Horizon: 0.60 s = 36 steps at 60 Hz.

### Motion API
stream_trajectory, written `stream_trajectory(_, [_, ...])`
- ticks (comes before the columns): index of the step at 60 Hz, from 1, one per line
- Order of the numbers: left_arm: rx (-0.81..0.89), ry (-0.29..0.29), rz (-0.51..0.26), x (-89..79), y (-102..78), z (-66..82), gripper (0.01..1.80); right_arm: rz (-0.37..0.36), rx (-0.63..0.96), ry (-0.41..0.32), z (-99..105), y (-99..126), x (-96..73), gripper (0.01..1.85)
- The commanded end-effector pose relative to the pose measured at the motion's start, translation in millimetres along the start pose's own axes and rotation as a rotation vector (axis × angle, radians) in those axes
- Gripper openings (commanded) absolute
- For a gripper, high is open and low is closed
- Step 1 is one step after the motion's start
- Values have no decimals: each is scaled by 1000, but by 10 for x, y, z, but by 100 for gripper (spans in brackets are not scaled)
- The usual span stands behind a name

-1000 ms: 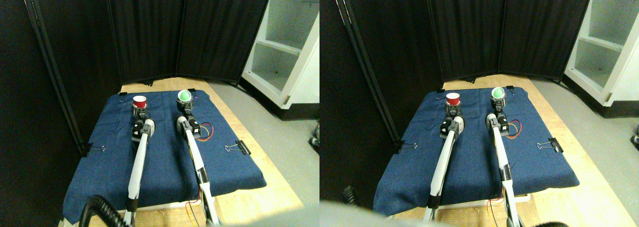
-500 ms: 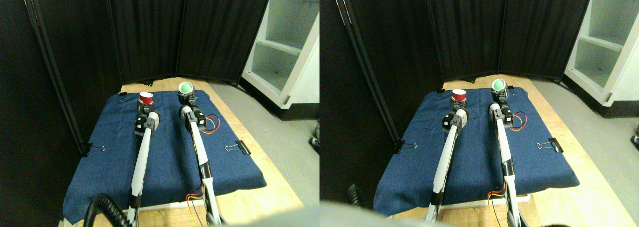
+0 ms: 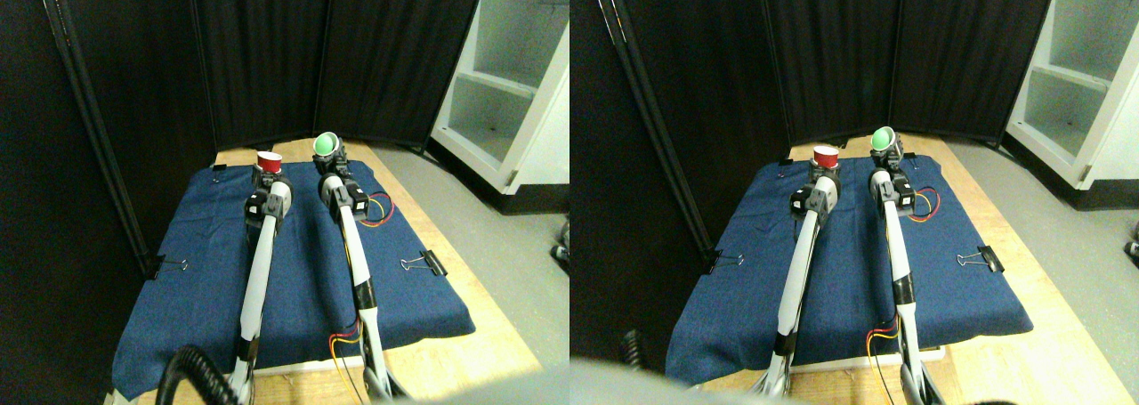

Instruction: Pour (bimanual)

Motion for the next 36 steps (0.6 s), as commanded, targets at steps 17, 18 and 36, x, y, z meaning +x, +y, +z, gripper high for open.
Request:
stream_trajectory(17, [-20,25,-56,-97,-156,-82,33,122,-84,-14,36,353,-79,33])
stream_trajectory(18, [-19,27,-56,-96,-155,-83,33,123,-75,-12,36,358,-80,33])
stream_trajectory(36, [4,28,-58,-35,-98,-80,33,138,-136,-4,75,523,-142,33])
